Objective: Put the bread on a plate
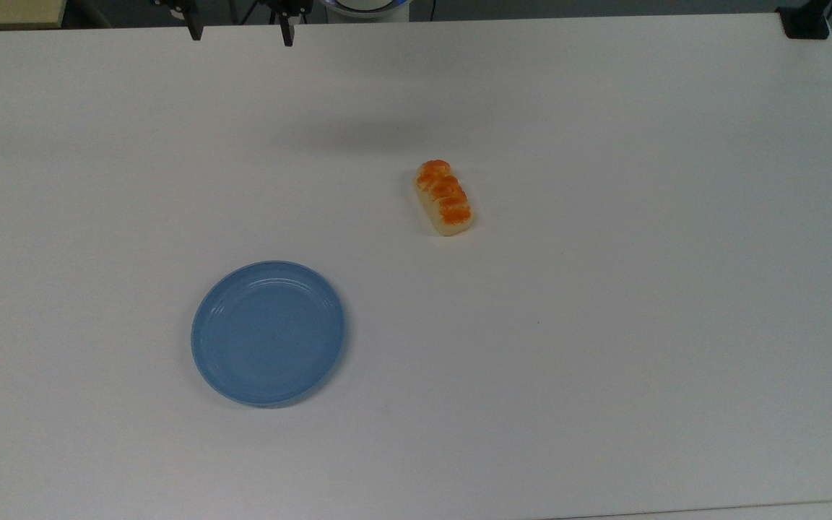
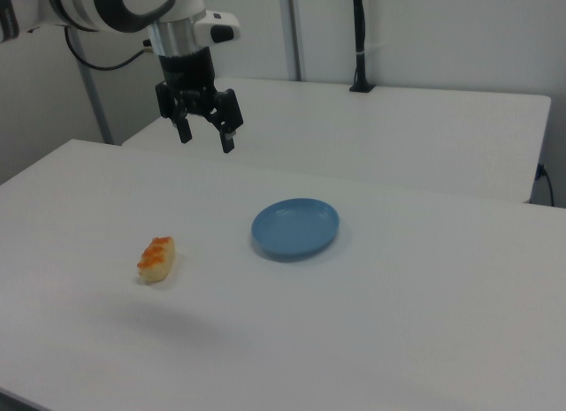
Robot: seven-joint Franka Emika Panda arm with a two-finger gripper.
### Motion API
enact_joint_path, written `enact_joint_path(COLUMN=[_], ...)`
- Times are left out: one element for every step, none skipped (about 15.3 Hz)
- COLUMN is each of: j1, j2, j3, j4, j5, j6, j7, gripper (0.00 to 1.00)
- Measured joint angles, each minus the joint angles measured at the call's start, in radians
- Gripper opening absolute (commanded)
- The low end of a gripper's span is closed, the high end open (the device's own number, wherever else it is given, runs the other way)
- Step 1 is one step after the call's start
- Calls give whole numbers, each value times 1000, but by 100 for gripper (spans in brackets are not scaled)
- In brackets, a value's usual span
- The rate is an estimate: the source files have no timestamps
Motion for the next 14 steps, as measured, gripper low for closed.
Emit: enact_joint_path(j1=[0, 0, 0, 0, 0, 0, 0, 0, 0, 0, 0, 0, 0, 0], j2=[0, 0, 0, 0, 0, 0, 0, 0, 0, 0, 0, 0, 0, 0], j3=[0, 0, 0, 1, 1, 1, 1, 1, 1, 1, 1, 1, 1, 1], j4=[0, 0, 0, 0, 0, 0, 0, 0, 0, 0, 0, -1, -1, -1], j5=[0, 0, 0, 0, 0, 0, 0, 0, 0, 0, 0, 0, 0, 0], j6=[-7, -9, -9, -9, -9, -9, -9, -9, -9, -10, -11, -12, -12, -12], j7=[-5, -8, -9, -9, -9, -9, -9, -9, -9, -9, -9, -9, -9, -9], gripper=[100, 100, 100, 100, 100, 100, 100, 100, 100, 100, 100, 100, 100, 100])
